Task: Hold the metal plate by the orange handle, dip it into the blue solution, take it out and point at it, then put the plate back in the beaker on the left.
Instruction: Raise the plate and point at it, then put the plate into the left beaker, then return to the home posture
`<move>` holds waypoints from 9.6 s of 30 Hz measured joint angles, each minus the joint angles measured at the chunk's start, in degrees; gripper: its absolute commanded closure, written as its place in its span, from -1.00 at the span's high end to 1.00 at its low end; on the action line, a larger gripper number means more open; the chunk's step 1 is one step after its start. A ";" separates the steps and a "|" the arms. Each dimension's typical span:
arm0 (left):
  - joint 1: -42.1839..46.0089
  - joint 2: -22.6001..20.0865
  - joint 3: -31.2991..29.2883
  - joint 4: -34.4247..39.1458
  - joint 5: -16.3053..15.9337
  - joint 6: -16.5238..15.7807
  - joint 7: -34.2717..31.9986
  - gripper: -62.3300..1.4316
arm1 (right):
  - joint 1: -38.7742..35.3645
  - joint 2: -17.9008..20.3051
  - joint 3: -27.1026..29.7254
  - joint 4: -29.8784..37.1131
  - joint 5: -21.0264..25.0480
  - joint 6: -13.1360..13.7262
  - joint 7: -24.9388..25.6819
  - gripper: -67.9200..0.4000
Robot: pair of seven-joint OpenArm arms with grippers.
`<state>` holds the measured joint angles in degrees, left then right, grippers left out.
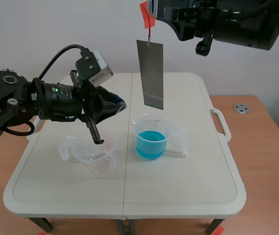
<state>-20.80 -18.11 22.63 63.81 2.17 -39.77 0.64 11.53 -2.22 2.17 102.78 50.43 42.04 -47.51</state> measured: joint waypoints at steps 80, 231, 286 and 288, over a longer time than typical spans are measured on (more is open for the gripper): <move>82.93 1.49 -55.25 21.79 -2.82 3.28 -11.13 -0.91 | 3.37 -0.48 -15.21 0.04 1.66 0.00 1.33 -0.95; 80.21 2.36 -48.43 21.73 2.12 3.26 -14.88 1.00 | 1.11 3.43 -19.39 -14.03 -12.72 -0.17 16.76 0.95; 46.99 -14.91 -15.10 38.80 -19.12 22.67 -16.15 1.00 | -36.02 22.08 1.79 8.50 -11.85 0.00 19.76 0.95; 46.99 -14.91 -15.13 38.80 -19.12 22.67 -16.15 1.00 | -36.02 22.08 1.79 8.50 -11.85 0.00 20.09 0.95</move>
<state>26.20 -33.01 7.51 102.61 -16.95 -17.10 -15.51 -24.49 19.86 3.97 111.28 38.59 42.04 -27.42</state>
